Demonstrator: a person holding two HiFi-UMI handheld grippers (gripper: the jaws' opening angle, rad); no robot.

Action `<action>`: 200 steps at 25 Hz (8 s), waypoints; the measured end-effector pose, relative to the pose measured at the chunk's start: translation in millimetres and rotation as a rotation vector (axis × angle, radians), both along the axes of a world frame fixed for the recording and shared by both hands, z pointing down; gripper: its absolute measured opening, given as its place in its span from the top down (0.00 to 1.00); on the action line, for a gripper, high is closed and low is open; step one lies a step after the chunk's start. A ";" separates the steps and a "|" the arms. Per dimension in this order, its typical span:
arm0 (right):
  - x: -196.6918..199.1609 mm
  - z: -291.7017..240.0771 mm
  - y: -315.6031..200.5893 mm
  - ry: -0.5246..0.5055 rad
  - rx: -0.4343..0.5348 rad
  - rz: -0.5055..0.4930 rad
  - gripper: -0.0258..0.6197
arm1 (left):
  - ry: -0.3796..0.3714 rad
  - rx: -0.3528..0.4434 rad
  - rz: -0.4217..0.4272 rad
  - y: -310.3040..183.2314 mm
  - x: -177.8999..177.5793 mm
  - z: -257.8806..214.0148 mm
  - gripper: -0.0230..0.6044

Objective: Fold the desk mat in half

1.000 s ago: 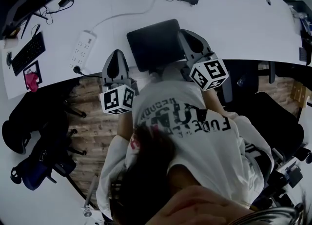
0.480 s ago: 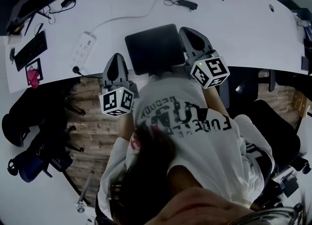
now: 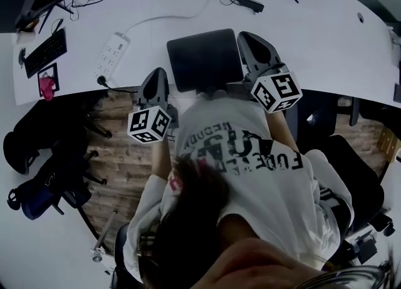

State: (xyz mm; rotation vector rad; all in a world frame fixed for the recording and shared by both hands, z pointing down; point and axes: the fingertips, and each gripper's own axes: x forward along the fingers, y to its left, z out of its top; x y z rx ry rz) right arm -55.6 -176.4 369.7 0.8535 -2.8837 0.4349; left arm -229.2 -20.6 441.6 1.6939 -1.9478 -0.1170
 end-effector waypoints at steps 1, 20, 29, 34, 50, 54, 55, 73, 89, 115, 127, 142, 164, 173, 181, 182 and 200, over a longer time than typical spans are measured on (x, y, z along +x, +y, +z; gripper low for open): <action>1.0 1.1 1.0 -0.001 -0.006 -0.004 0.96 | 0.032 -0.018 -0.003 2.0 1.3 6.6 0.96; 26.6 33.5 15.4 0.033 -0.096 -0.004 0.96 | 0.508 -0.387 0.132 58.0 48.0 168.1 0.76; 34.7 38.5 15.6 0.044 -0.115 0.036 0.96 | 0.592 -0.422 0.182 51.4 61.8 186.2 0.73; 35.0 35.9 17.2 0.040 -0.107 0.049 0.96 | 0.482 -0.449 0.183 54.9 58.1 180.8 0.90; 37.1 28.2 26.7 0.019 -0.093 0.090 0.96 | 0.275 -0.250 0.506 6.7 111.7 103.9 0.94; 43.2 27.4 24.8 0.018 -0.087 0.112 0.96 | 0.270 -0.243 0.535 3.0 118.8 102.6 0.94; 45.5 27.8 24.3 0.016 -0.089 0.116 0.96 | 0.268 -0.245 0.538 2.9 120.2 102.7 0.94; 95.0 21.6 8.5 -0.013 -0.079 0.183 0.96 | 0.215 -0.268 0.581 -15.6 154.2 101.4 0.94; 120.6 21.1 -1.2 -0.013 -0.071 0.204 0.96 | 0.221 -0.269 0.578 -32.4 179.3 100.1 0.94; 152.4 32.9 -17.6 0.020 -0.094 0.246 0.96 | 0.244 -0.294 0.665 -66.5 226.4 108.2 0.94; 167.1 38.0 -13.9 0.025 -0.104 0.276 0.96 | 0.229 -0.342 0.700 -80.6 254.1 121.1 0.94; 180.0 40.7 -7.3 0.001 -0.139 0.297 0.96 | 0.196 -0.451 0.681 -97.5 281.8 150.1 0.94; 203.2 36.0 -27.1 -0.015 -0.130 0.370 0.96 | 0.266 -0.592 0.664 -108.5 298.9 166.3 0.94; 204.5 32.1 -29.7 -0.004 -0.129 0.360 0.96 | 0.274 -0.585 0.673 -107.9 303.9 162.8 0.92; 194.0 30.8 -29.9 0.006 -0.132 0.337 0.96 | 0.334 -0.521 0.746 -106.2 316.0 151.6 0.72; 191.5 30.2 -29.8 0.006 -0.131 0.331 0.96 | 0.336 -0.518 0.745 -106.7 315.7 151.4 0.72; 167.2 31.6 -23.2 0.000 -0.130 0.264 0.96 | 0.366 -0.458 0.640 -107.1 294.8 136.1 0.94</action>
